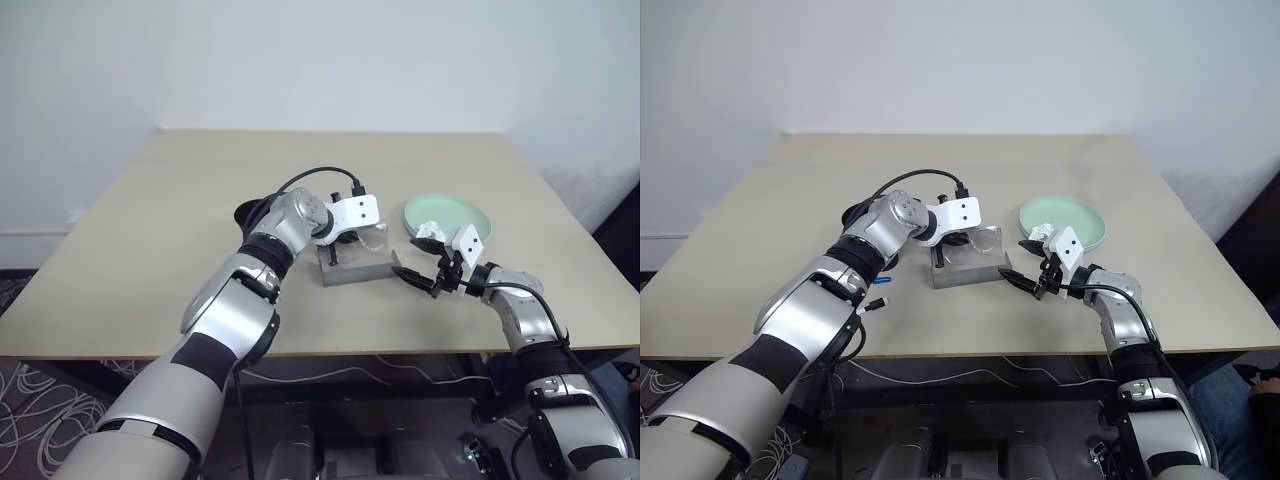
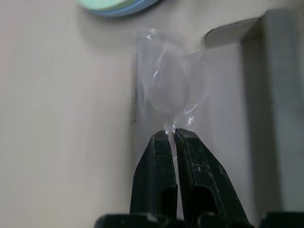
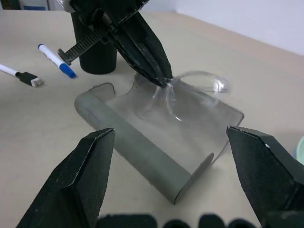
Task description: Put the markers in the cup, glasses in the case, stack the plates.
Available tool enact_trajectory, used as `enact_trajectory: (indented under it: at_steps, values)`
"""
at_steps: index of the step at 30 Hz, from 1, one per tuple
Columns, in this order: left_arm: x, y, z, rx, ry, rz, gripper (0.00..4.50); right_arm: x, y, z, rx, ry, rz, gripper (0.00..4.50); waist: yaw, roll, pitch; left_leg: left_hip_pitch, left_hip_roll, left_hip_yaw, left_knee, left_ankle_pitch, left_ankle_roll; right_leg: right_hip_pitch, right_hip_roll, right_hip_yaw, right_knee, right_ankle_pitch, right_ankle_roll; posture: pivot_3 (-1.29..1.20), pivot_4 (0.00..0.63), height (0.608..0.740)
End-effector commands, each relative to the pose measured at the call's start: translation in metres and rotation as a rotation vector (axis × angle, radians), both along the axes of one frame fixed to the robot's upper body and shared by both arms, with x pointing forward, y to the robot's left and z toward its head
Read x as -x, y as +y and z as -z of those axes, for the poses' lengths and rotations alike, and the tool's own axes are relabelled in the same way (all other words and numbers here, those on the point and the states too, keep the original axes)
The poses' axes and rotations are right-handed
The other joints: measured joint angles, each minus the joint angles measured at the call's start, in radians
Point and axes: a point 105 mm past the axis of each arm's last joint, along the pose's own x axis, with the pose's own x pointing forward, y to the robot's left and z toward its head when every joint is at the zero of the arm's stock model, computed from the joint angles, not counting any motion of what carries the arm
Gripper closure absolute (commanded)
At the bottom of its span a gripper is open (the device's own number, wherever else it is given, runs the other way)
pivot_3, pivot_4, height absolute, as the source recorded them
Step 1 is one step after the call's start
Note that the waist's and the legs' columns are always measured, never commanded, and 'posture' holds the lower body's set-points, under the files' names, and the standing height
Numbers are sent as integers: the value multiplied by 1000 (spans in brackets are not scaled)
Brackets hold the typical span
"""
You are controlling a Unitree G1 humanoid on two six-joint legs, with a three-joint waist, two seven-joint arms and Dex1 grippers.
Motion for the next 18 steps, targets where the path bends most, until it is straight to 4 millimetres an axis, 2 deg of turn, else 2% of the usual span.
enact_trajectory:
  at_steps: [1,9,18]
  values:
    - [-1,-13,-26,51,-37,42,4381,-2,0,-18,-7,-68,1,417,0,0,0,0,0,0,0,0,0,0,0,0,0,0,0,0,0,738]
    - [-2,-8,-25,6,-48,31,4381,-4,3,-17,-5,-70,3,417,-2,0,0,0,0,1,0,0,0,-1,2,1,0,0,0,0,0,738]
    - [0,3,-7,-58,-9,14,4381,-5,4,-15,-2,-70,9,417,-1,0,0,0,0,1,0,0,0,-1,1,1,0,0,0,0,0,738]
